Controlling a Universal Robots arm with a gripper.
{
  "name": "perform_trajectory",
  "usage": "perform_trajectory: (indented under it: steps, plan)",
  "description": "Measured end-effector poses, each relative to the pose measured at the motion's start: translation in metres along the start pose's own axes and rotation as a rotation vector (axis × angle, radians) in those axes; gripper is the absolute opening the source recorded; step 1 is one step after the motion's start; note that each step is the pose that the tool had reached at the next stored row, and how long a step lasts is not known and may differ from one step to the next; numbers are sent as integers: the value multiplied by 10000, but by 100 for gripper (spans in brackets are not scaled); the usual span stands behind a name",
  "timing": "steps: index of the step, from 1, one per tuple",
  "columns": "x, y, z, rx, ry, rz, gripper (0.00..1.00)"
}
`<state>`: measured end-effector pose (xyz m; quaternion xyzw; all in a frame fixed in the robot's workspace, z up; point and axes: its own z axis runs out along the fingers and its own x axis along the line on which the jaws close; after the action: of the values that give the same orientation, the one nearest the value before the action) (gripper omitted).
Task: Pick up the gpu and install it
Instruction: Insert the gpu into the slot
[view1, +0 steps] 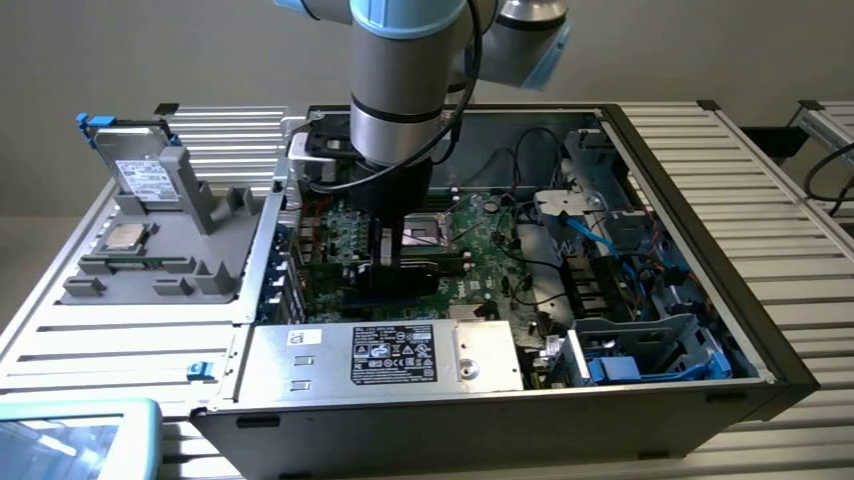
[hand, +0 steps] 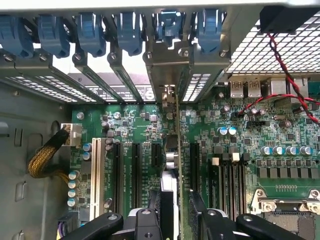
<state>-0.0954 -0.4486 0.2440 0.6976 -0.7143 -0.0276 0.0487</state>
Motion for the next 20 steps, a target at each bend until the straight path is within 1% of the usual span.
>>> perform_trajectory:
  steps: [5,6,13,17,20]
  plan:
    - [2,1,-4,-4,13,1,35]
    - [2,1,-4,-4,9,1,29]
    - [2,2,-5,0,1,-9,29]
    - [7,6,-56,2,5,-57,29]
    - [8,7,-60,2,5,-58,29]
